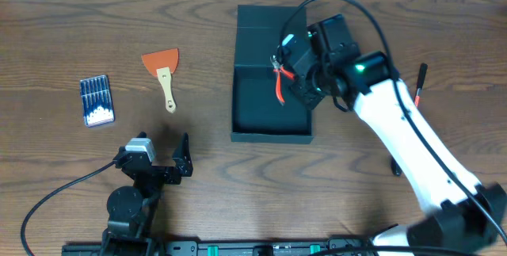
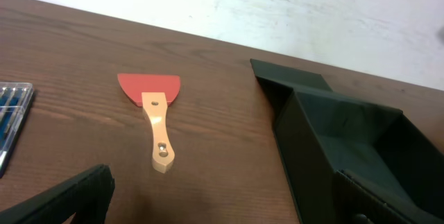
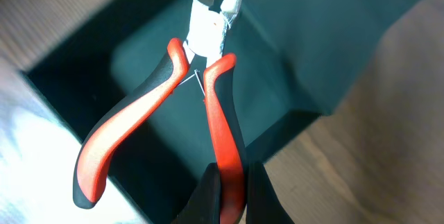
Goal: Pack container
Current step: 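Carry the pliers into the black box and open the right gripper, then move the right gripper over the yellow-handled screwdriver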
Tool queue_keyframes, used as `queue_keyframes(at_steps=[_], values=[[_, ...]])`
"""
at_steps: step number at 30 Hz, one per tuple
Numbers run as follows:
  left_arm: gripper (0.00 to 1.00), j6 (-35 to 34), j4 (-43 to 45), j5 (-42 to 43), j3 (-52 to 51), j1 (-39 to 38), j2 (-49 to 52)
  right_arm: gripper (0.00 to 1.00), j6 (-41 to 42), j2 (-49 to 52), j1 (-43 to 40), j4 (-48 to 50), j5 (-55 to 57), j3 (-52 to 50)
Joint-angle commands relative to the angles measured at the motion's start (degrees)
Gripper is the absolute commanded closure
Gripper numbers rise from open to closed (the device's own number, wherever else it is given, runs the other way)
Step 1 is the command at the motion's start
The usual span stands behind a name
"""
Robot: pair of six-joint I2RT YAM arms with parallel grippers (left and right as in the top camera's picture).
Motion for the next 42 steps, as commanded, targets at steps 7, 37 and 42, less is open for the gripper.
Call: queue_keyframes(at_steps=[7, 37, 42], values=[[0.01, -0.1, -2.3, 0.4, -0.7, -0.2, 0.1, 0.99, -2.0, 12.6, 0.3, 0.0, -0.1, 0.5], [0.01, -0.1, -2.3, 0.4, -0.7, -0.2, 0.1, 0.72, 0.5, 23.0, 0.7, 0.7, -0.2, 1.2], [0.01, -0.1, -2.3, 0.4, -0.7, -0.2, 0.1, 0.67, 3.6, 18.5, 0.7, -0.8, 0.2, 5.0]])
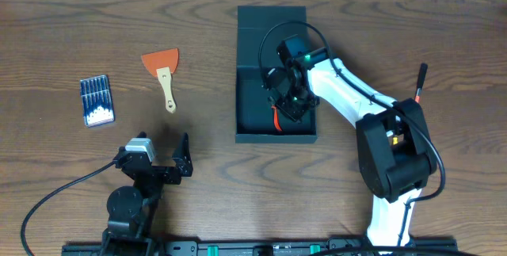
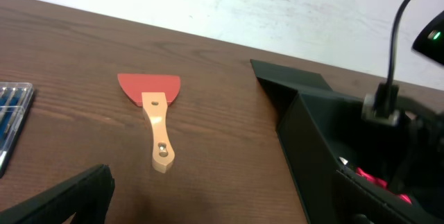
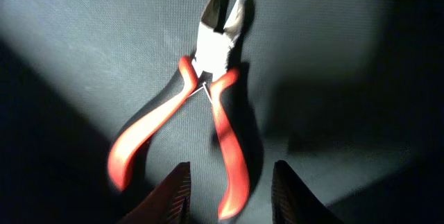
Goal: Pack container
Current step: 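Move the right gripper over the yellow-handled screwdriver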
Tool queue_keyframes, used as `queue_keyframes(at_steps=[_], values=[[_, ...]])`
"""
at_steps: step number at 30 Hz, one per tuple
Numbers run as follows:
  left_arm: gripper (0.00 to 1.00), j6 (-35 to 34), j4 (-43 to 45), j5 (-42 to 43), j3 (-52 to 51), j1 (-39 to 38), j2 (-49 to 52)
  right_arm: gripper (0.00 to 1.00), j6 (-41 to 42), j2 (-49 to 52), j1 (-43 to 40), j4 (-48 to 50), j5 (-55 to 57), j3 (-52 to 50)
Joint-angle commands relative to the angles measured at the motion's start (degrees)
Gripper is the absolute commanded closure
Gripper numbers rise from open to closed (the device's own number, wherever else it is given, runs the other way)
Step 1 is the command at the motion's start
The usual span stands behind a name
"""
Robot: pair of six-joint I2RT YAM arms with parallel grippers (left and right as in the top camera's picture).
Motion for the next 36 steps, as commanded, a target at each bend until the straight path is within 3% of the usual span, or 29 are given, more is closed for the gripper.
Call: queue_keyframes(at_steps=[1, 2, 6, 8, 15, 20, 24, 31, 36], values=[[0.01, -0.1, -2.3, 0.4, -0.7, -0.2, 0.1, 0.61, 3.9, -5.9, 0.2, -1.0, 0.1, 4.8], [0.01, -0.1, -2.3, 0.4, -0.7, -0.2, 0.1, 0.54, 5.2, -7.1, 0.0, -1.7, 0.1, 6.1], [0.01, -0.1, -2.3, 0.4, -0.7, -0.2, 0.1, 0.43, 6.4, -11.9, -1.6, -4.7, 0.4, 11.3], [0.01, -0.1, -2.3, 0.4, -0.7, -0.2, 0.1, 0.01, 9.6, -14.5, -3.4, -6.8, 1.9, 13.6], [0.02, -0.1, -2.3, 0.4, -0.7, -0.2, 0.1, 0.01, 25.1, -23.8, -18.4, -16.2, 7.8, 17.2], [0.02, -0.1, -2.3, 0.4, -0.7, -0.2, 0.1, 0.01, 25.5, -28.9, -31.9, -27.6, 7.4, 16.7], [0.02, -0.1, -2.3, 0.4, -0.7, -0.2, 0.1, 0.01, 25.1, -33.4, -36.7, -32.7, 7.1, 9.9], [0.01, -0.1, -2.3, 0.4, -0.7, -0.2, 0.1, 0.01, 24.1, -48.4, -37.6, -17.4, 6.1, -18.5], [0.01, -0.1, -2.3, 0.4, -0.7, -0.2, 0.1, 0.01, 19.6, -50.1, -39.4, -5.2, 6.1, -31.8]])
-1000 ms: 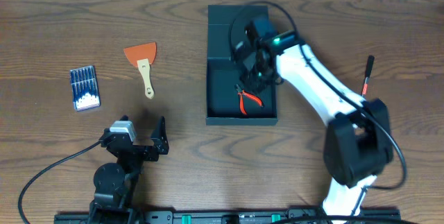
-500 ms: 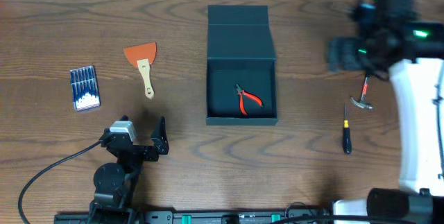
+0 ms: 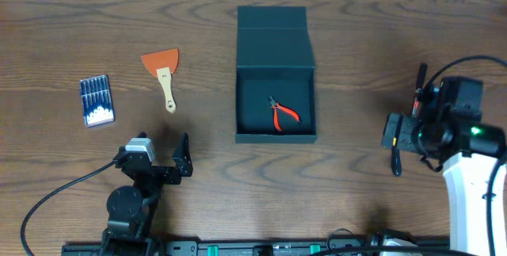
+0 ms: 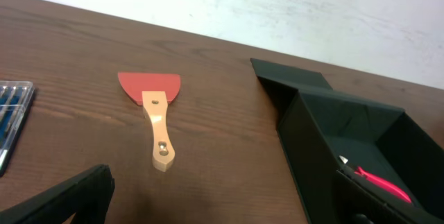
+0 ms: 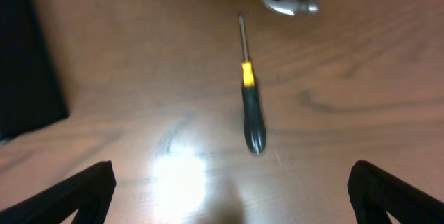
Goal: Pack container
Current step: 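Move the right gripper over the yellow-handled screwdriver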
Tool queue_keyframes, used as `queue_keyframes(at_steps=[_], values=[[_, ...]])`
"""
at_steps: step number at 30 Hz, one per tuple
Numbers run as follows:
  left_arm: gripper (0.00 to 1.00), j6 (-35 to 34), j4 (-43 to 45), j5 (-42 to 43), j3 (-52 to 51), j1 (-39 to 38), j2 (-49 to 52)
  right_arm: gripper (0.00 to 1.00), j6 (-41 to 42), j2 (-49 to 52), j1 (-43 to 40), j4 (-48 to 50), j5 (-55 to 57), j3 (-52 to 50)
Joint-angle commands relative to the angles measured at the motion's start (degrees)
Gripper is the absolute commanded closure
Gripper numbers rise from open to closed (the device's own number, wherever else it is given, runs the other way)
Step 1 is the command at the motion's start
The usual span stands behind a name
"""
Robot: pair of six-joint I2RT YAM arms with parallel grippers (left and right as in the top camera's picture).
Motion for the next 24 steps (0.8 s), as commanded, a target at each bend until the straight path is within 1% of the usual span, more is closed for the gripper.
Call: queue_keyframes(at_steps=[1, 5, 9, 18, 24], values=[[0.01, -0.1, -1.9, 0.4, -0.9, -0.2, 0.0, 0.01, -3.1, 0.5, -2.4, 4.4, -0.6, -6.2], [0.02, -0.1, -1.9, 0.4, -0.9, -0.2, 0.0, 0.01, -3.1, 5.1, -5.9, 8.4, -4.1, -7.8], [0.01, -0.1, -1.9, 0.4, -0.9, -0.2, 0.0, 0.01, -3.7, 11.5, -8.1, 10.8, -4.9, -7.8], [0.01, -0.1, -1.9, 0.4, -0.9, -0.2, 0.0, 0.01, -6.1, 23.6, -8.2, 14.9, -4.8, -7.8], [0.01, -0.1, -1.9, 0.4, -0.9, -0.2, 0.0, 0.02, -6.1, 26.2, -8.2, 17.8, -4.0, -7.8]])
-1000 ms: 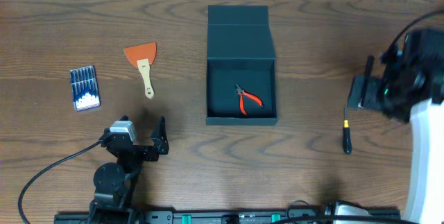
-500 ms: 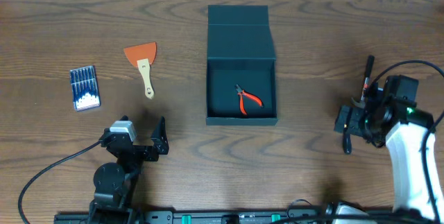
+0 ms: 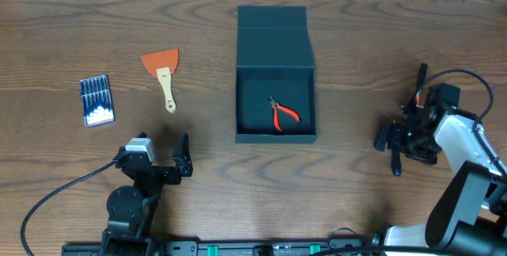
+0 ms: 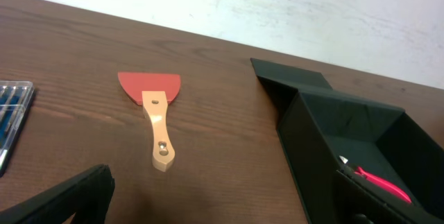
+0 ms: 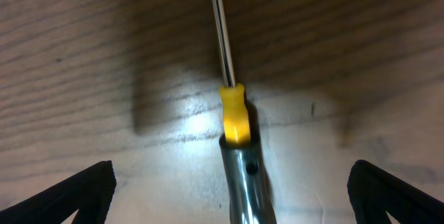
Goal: Pack container
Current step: 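Move the right gripper over the yellow-handled screwdriver, then lower the right gripper and grasp the screwdriver handle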
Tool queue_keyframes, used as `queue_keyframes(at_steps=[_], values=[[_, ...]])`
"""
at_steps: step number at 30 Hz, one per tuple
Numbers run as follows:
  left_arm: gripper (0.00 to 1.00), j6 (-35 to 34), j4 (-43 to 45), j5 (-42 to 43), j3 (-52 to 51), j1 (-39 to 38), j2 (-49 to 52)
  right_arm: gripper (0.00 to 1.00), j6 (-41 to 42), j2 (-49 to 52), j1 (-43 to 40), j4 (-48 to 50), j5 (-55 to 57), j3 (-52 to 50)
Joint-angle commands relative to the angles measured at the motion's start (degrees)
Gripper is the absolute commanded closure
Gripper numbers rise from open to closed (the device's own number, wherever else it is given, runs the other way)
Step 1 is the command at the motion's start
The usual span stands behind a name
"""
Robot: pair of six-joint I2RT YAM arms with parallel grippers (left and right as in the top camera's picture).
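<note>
The open black box (image 3: 276,30) stands mid-table, and red-handled pliers (image 3: 282,113) lie on its floor; they also show in the left wrist view as pliers (image 4: 378,186) inside the box (image 4: 326,137). A screwdriver (image 3: 395,161) with a yellow collar (image 5: 234,113) lies at the right. My right gripper (image 3: 401,143) is low over it and open, one finger on each side of the handle (image 5: 244,186). My left gripper (image 3: 162,167) rests open near the front edge, holding nothing.
An orange scraper (image 3: 162,72) with a wooden handle and a blue case of bits (image 3: 97,100) lie on the left side of the table. A tool with a black and red handle (image 3: 420,80) lies just behind the right gripper.
My right gripper was well above the table with the whole screwdriver in view. It is now close down over it, with open fingers either side of the handle. The left arm is unchanged.
My right gripper held the pliers above the box. Then the pliers lay on the box floor with the gripper open over them. After that the right arm was at the table's right, above the screwdriver, and now it straddles the handle.
</note>
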Motion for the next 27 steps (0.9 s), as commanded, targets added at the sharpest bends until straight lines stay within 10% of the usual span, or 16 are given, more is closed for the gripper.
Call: queue_keyframes(at_steps=[1, 20, 27], values=[[0.01, -0.1, -1.9, 0.4, -0.9, -0.2, 0.0, 0.03, -1.1, 0.8, -0.6, 0.8, 1.1, -0.3], [0.01, -0.1, -1.9, 0.4, -0.9, -0.2, 0.0, 0.08, -1.0, 6.1, -0.6, 1.3, 4.2, -0.3], [0.01, -0.1, -1.9, 0.4, -0.9, -0.2, 0.0, 0.28, 0.0, 6.1, -0.6, 1.4, 3.4, -0.3]])
